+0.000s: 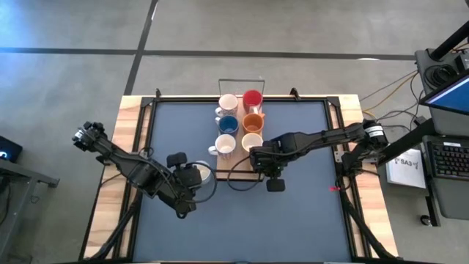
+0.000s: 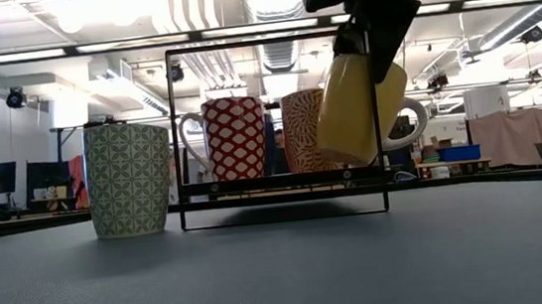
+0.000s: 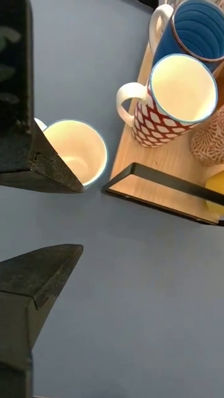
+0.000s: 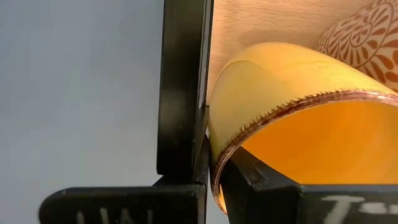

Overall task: Place coffee mugs
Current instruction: Put the yellow mug on the shelf

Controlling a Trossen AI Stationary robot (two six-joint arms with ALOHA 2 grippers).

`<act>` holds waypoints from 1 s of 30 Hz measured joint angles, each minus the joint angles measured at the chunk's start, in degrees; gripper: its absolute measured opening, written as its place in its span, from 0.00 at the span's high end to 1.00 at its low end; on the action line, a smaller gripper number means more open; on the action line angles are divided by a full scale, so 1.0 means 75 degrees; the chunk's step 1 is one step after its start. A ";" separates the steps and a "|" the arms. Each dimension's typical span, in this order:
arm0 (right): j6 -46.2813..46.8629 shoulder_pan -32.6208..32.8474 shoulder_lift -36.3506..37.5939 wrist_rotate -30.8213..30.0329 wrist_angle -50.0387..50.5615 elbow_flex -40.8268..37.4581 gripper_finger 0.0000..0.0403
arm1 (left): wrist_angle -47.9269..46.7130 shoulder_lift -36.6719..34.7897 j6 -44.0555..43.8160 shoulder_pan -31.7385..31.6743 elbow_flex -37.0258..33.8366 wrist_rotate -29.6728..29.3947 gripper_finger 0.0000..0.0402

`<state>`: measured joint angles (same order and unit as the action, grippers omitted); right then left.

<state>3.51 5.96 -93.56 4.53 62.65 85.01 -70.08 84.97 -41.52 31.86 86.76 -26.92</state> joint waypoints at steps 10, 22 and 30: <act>-0.0221 0.0000 0.0009 0.0050 -0.0003 0.0000 0.97 | 0.0009 -0.0014 0.0000 0.0000 0.0000 -0.0003 0.69; -0.1319 0.0000 0.0058 -0.0031 0.0306 0.0003 0.97 | 0.0014 -0.0015 -0.0077 0.0015 0.0000 -0.0006 0.69; -0.2327 0.0003 0.0058 -0.0268 0.0289 0.0003 0.97 | 0.0017 -0.0015 -0.0166 0.0032 0.0000 -0.0008 0.69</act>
<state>-13.95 5.98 -93.12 2.52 64.82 85.03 -69.95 84.86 -42.76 32.10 86.76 -26.97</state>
